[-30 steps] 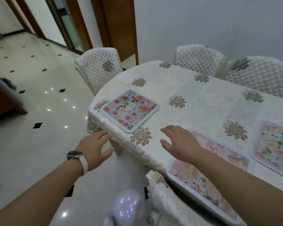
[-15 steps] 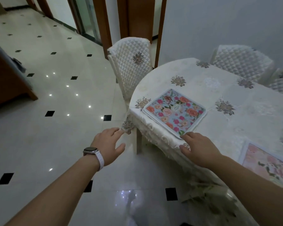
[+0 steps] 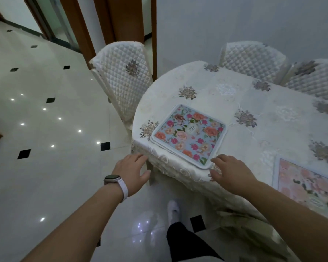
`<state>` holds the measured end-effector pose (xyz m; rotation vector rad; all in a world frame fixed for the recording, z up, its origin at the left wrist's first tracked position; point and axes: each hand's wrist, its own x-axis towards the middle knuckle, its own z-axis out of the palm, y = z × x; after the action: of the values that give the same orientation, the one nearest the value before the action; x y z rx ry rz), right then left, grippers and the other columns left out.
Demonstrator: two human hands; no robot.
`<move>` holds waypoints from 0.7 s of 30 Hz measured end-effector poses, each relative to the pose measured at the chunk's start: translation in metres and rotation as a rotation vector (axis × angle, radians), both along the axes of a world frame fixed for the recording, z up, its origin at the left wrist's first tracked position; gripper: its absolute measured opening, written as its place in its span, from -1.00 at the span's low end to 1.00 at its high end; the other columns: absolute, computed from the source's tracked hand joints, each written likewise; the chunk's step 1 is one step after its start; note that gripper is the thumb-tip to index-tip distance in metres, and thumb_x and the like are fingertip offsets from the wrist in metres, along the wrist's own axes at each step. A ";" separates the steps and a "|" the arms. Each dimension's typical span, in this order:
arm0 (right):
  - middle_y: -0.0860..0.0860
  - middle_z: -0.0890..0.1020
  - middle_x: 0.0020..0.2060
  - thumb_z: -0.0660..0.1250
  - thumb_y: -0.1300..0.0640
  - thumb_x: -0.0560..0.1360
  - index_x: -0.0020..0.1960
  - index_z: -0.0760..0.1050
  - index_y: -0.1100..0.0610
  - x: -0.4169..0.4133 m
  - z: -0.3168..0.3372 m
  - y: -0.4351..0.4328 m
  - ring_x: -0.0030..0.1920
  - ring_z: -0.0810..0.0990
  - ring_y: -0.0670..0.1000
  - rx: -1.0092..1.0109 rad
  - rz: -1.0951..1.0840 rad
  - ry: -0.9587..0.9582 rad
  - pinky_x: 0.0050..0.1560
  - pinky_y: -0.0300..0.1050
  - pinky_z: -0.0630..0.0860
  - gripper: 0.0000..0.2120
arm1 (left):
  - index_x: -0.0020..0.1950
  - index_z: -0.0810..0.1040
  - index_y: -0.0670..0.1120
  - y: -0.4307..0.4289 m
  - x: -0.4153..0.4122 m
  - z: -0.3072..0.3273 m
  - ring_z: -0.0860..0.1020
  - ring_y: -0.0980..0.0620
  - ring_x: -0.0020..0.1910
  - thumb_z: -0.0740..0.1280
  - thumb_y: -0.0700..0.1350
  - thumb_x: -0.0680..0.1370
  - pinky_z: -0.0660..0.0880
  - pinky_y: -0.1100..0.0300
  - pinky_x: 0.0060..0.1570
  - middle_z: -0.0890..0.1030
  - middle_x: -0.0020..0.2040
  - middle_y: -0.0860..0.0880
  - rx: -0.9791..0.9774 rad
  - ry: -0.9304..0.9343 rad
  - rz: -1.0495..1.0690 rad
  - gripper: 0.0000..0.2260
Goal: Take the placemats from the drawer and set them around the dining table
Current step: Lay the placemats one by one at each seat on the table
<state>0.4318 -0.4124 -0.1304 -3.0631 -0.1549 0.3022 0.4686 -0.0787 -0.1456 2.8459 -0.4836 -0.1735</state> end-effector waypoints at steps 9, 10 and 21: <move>0.02 0.51 0.28 0.16 -0.14 0.60 0.39 0.41 0.03 0.090 -0.058 -0.032 0.21 0.50 0.06 0.183 -0.245 0.156 0.18 -0.02 0.48 -0.56 | 0.40 0.39 0.03 -0.040 0.123 -0.022 0.42 -0.05 0.28 0.20 0.12 0.51 0.42 0.03 0.21 0.45 0.37 -0.01 0.066 0.139 -0.068 -0.53; 0.03 0.52 0.27 0.16 -0.13 0.60 0.38 0.41 0.04 0.099 -0.061 -0.036 0.20 0.50 0.07 0.198 -0.271 0.156 0.16 -0.02 0.47 -0.57 | 0.40 0.39 0.03 -0.045 0.139 -0.023 0.41 -0.05 0.29 0.20 0.13 0.51 0.42 0.04 0.21 0.43 0.38 -0.01 0.075 0.162 -0.069 -0.52; 0.04 0.41 0.28 0.21 -0.09 0.58 0.35 0.41 0.10 0.137 -0.077 -0.060 0.18 0.50 0.06 0.405 -0.580 0.223 0.16 -0.01 0.49 -0.59 | 0.48 0.31 -0.04 -0.106 0.240 -0.041 0.35 -0.10 0.36 0.25 0.14 0.55 0.32 0.02 0.32 0.37 0.43 -0.08 -0.036 0.353 0.025 -0.46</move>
<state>0.5684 -0.4724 -0.2073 -2.5043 0.5928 0.4914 0.7082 -0.1843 -0.1865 2.7010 -0.3700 -0.6401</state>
